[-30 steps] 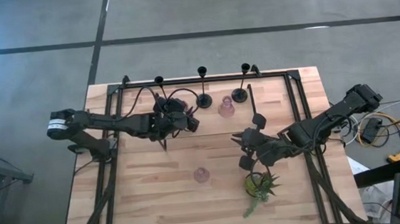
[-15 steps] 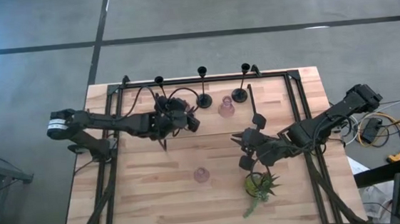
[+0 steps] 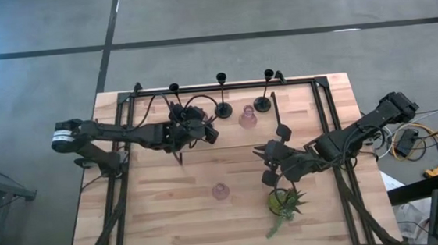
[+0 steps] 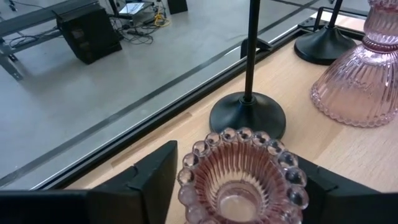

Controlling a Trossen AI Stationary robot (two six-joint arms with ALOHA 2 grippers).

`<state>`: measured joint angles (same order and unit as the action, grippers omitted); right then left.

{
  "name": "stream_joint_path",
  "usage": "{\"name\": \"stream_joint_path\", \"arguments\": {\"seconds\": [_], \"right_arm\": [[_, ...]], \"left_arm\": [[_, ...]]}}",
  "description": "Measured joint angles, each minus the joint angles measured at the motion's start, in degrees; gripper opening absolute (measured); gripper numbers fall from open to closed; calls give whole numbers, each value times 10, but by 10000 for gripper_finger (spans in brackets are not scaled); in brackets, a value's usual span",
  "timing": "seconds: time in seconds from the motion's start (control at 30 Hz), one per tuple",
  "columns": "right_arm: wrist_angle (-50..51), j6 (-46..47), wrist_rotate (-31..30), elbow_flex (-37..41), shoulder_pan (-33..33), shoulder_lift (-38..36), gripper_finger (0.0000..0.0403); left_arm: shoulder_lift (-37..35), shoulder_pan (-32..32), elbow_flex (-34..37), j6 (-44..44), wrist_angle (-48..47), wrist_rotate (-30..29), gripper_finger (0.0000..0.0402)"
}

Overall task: Pick & Place candle stick holders
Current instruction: Put the left pink glass candle holder on the shelf, then put the pink glass candle holder on the shelf

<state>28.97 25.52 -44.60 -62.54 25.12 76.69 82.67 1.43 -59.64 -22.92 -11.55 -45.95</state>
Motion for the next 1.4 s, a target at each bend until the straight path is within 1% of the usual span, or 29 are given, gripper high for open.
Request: {"name": "stream_joint_path", "arguments": {"seconds": [0.17, 0.27, 0.77, 1.0, 1.2, 1.4], "right_arm": [[-1, 0, 0, 0, 0, 0, 48], [-1, 0, 0, 0, 0, 0, 48], [-6, 0, 0, 7, 0, 0, 48], [-6, 0, 0, 7, 0, 0, 48], [-5, 0, 0, 7, 0, 0, 48], [-5, 0, 0, 7, 0, 0, 48]], "left_arm": [[0, 0, 0, 0, 0, 9, 273], [0, 0, 0, -1, 0, 20, 286], [-3, -3, -22, 11, 0, 19, 285], [-4, -5, -39, 17, -40, -6, 285], [-5, -17, -57, 18, -50, -10, 285], [-8, -39, -72, 34, -59, -32, 285]]}}
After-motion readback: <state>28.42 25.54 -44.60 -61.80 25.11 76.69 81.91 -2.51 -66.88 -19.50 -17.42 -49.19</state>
